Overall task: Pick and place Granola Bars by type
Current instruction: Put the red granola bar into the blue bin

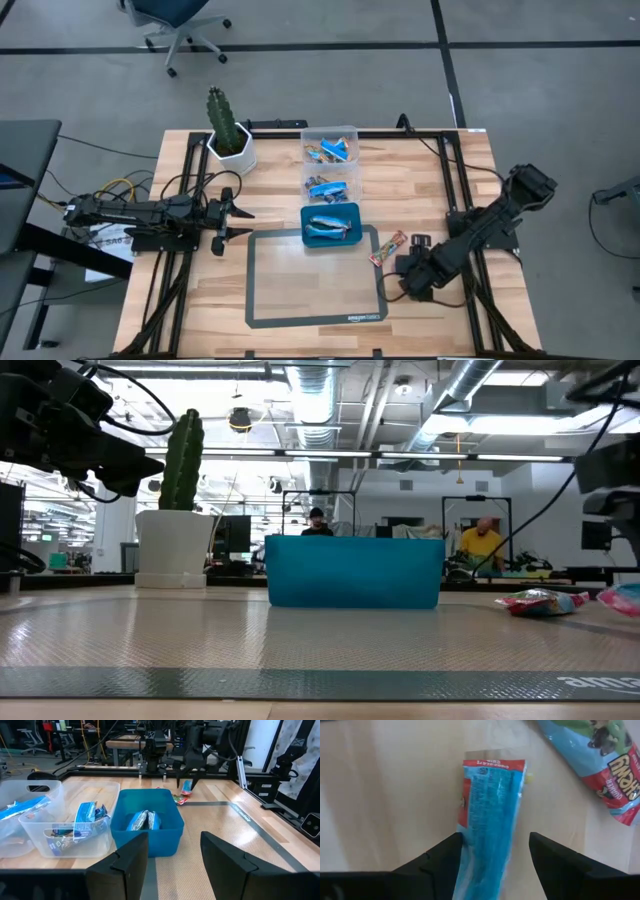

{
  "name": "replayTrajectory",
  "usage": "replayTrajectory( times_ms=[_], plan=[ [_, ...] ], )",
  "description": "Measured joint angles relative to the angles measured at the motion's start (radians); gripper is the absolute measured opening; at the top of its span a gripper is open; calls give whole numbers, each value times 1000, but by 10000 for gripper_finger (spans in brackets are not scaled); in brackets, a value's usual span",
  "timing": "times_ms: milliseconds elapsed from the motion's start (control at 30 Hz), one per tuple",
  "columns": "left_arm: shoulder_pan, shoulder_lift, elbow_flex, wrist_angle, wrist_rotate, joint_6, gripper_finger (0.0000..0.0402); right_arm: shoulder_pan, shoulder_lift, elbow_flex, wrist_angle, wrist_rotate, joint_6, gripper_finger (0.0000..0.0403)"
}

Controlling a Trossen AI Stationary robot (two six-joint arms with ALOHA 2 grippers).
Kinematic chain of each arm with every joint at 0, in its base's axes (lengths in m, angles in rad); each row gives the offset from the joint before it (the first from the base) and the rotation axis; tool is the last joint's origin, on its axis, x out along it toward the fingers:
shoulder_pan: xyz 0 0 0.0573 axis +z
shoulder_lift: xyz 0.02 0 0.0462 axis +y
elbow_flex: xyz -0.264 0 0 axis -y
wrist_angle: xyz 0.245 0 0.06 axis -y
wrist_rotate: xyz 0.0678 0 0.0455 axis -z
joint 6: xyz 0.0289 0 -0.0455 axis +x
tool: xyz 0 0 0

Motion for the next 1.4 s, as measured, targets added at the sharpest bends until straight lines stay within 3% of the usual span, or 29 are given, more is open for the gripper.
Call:
replayTrajectory(
  times_ms=[200,500,667,1033,1400],
  plan=[
    [0,0,0,0,0,-2,174,-24,34,-1,40,-3,0,203],
    [0,0,0,0,0,0,174,-24,31,-1,67,-5,22,114],
    [0,0,0,0,0,-2,174,-24,29,-2,98,-10,34,85],
    [0,0,0,0,0,0,174,-111,-197,-2,185,29,35,76],
    [0,0,0,0,0,4,174,-389,-377,-1,608,106,-104,75]
  ],
)
